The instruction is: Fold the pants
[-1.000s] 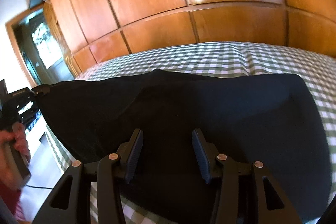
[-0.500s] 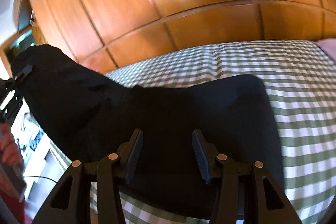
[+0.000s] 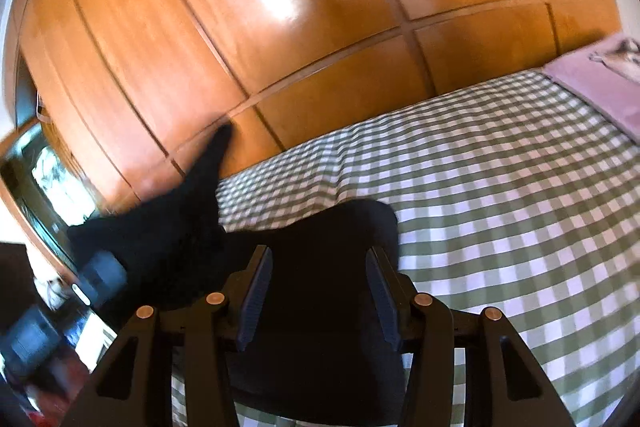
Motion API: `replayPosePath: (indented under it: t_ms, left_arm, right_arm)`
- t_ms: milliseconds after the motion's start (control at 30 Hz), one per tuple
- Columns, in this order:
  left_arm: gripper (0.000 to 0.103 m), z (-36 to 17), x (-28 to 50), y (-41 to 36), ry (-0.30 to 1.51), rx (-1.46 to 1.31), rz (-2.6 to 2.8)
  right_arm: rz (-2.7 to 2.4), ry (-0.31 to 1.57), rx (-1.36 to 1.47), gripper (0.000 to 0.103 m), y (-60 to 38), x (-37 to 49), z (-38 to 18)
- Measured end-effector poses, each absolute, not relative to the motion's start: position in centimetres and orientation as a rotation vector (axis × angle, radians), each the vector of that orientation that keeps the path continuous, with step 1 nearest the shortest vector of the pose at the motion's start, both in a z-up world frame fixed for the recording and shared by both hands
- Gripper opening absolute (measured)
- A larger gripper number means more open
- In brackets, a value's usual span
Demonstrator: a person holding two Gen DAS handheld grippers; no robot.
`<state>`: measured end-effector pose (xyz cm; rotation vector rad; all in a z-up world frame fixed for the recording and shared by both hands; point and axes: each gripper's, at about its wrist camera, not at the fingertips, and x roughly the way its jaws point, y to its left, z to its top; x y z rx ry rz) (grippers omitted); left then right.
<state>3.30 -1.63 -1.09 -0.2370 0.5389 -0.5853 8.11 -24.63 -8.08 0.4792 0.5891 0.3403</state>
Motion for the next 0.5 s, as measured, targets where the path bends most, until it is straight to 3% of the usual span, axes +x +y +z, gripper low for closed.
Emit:
replayPosePath:
  t_ms: [233,367,500]
  left_arm:
    - [0.015,-5.8,3.3,-6.4,0.651,-0.08,-0.622]
    - [0.034,-7.0,1.7,-8.3,0.662,0.073,-0.636]
    - [0.039,-5.0,-0.2,-7.4,0.623,0.056,-0.801]
  right_arm:
    - [0.401,0.609,0.621,0.055,-26.2,8.5,-9.0]
    - [0.427,0.642,0.647,0.055,-25.4,8.7,-10.1]
    - [0.459,0.66,0.654,0.056,-24.6,9.0,-10.4]
